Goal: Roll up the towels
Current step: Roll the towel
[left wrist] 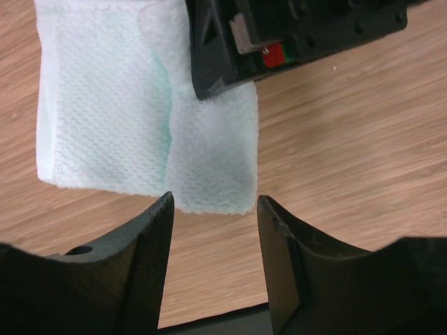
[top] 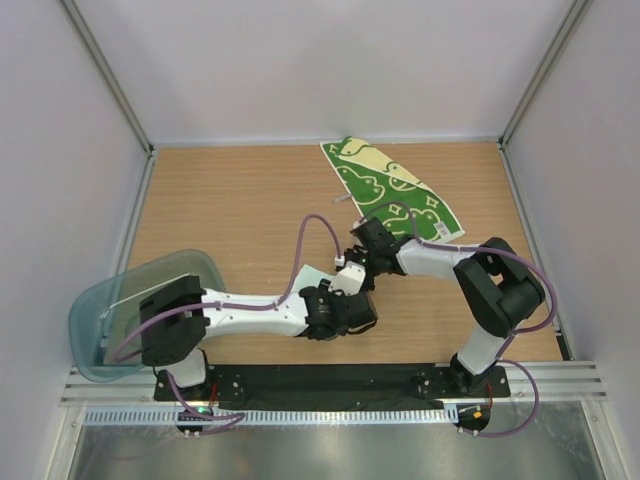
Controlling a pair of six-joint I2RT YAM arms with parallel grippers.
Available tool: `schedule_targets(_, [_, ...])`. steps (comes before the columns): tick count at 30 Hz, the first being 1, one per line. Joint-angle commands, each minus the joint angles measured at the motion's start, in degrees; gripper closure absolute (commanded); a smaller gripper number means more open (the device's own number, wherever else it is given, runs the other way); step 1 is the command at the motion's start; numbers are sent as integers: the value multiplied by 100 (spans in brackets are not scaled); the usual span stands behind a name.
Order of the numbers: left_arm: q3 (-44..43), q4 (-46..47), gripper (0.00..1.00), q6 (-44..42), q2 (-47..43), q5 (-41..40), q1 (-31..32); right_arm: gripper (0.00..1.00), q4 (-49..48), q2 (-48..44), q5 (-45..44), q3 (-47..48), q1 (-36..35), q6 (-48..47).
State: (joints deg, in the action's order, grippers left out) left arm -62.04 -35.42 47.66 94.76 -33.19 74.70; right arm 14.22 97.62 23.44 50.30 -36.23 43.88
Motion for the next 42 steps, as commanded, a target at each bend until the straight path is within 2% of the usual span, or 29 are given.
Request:
schedule_targets(1, [-256,158,48,-222,182,-531,159,81,529,2,-244,103,-60,-169])
schedule_targets(7, [-300,316,48,-336,429,-496,256,82,565,-15,-244,120,-60,-195])
schedule_targets(12, [-2,825,46,-424,657,-346,256,82,547,-15,-165,111,-69,-195])
schedule_targets(23, [500,1072,44,-161,1071,-302,195,82,687,-68,-103,111,-60,-248])
schedule_targets(27, [719,1300,51,-178,1027,-83,2,82,749,-77,-42,173,-60,-266])
schedule_targets(30, [947,1537,62,-204,1001,172,-209,81,819,-68,29,234,-60,-309])
schedule_targets(31, [1000,1625,71,-230,992,294,-262,80,854,-68,29,243,-60,-336])
schedule_targets(33, [1132,1819,76,-274,930,409,-402,77,960,-77,-6,243,-51,-389])
schedule_targets(34, [1185,1871,81,-301,895,488,-421,73,986,-86,-32,243,-60,-406])
schedule_targets(35, [1220,2011,82,-336,799,593,-429,70,1065,-94,-94,226,-60,-441])
schedule_targets(36, [1273,2056,83,-423,729,673,-430,61,1100,-112,-199,217,-60,-476])
schedule_targets(37, [1291,2100,83,-468,676,743,-430,57,1170,-138,-269,208,-51,-485])
schedule_targets(42, [1247,2118,83,-696,325,1349,-430,48,1311,-174,-673,190,19,-608])
